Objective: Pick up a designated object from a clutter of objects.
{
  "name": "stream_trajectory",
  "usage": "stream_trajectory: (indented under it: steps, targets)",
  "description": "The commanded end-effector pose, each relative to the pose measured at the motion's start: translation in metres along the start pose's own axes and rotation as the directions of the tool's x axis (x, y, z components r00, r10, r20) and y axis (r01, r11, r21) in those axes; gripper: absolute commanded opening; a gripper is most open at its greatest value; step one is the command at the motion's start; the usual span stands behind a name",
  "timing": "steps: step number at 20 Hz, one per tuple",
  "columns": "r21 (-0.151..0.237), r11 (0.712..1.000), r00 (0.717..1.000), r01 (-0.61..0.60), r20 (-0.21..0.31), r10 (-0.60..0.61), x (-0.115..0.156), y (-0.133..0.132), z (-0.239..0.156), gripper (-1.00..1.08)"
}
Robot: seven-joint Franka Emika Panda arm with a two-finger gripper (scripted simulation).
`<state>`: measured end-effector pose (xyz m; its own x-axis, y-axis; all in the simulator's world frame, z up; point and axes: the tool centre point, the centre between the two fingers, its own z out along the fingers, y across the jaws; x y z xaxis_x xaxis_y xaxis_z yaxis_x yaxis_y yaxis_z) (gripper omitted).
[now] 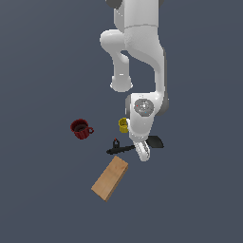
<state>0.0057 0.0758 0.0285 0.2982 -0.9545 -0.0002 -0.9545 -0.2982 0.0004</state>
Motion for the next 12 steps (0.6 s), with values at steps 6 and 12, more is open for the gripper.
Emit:
stream_trajectory:
  steps: [6,12]
  targets:
    - [0.0,1.0,1.0,0.0,0.0,0.0,0.001,-0.002,-0.014,-1.0]
    - [0.0,1.0,1.0,-0.001,0.0,0.001,0.004,-0.005,-0.05,-1.0]
